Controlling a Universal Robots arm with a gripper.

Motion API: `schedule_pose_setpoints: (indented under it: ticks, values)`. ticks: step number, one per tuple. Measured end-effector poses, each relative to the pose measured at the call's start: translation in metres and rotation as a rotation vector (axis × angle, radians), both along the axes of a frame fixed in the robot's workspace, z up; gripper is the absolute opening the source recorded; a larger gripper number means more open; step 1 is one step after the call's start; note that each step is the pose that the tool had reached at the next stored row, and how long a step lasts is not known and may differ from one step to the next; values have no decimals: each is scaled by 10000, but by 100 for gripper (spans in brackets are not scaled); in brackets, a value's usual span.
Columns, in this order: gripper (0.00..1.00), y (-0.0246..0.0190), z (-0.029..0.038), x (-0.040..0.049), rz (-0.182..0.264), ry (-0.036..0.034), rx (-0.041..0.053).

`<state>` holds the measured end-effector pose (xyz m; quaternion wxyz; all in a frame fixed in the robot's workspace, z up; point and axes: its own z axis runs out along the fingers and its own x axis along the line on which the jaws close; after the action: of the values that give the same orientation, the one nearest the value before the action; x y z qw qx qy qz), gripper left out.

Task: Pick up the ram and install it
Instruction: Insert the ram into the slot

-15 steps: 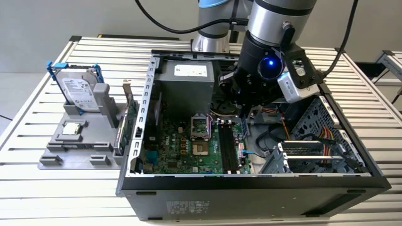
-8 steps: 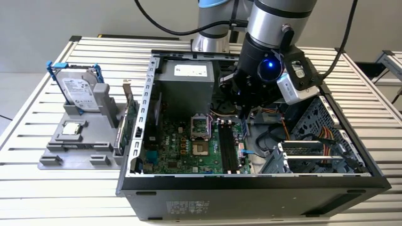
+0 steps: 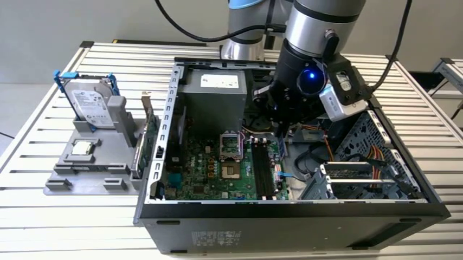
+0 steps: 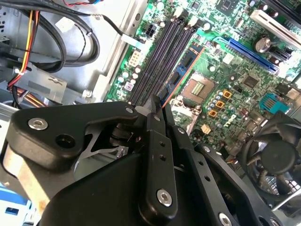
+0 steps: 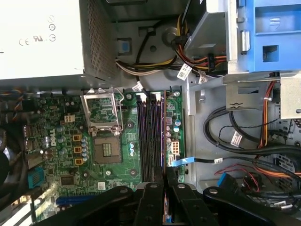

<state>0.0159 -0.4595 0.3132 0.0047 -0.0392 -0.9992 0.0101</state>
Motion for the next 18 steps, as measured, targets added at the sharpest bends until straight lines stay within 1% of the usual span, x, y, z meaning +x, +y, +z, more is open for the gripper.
schedule_pose_setpoints:
  ticks: [3,11,18]
  values:
    - [0,0,-13,12,0,1,-2]
    - [0,0,-115,13,0,1,-31]
    - [0,0,-163,12,0,2,-53]
